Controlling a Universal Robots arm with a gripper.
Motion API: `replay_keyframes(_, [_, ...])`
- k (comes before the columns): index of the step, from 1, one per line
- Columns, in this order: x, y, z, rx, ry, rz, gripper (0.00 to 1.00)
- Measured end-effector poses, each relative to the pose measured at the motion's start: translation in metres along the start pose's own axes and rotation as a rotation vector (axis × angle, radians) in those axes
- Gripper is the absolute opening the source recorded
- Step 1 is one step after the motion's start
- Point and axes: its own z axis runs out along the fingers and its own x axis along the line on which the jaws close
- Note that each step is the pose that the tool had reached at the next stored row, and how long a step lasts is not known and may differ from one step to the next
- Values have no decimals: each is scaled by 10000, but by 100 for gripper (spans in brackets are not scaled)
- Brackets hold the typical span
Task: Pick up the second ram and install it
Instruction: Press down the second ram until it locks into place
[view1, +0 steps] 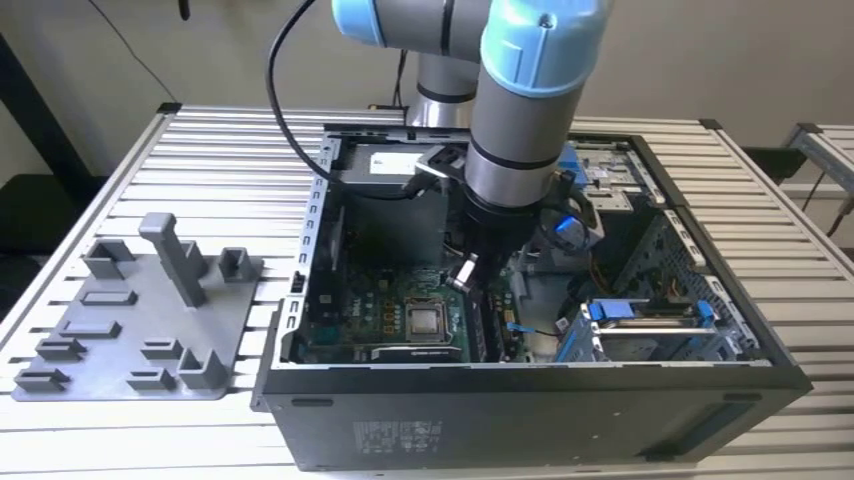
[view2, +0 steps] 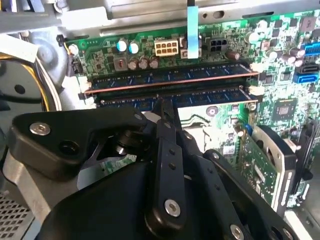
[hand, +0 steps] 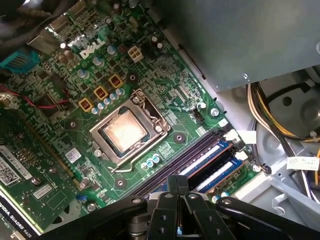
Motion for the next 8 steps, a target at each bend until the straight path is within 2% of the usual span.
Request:
replay_keyframes(6, [6,-2,95,42,-11,-63,11])
replay_keyframes(8, [5,-1,100,33,-16,-78,11])
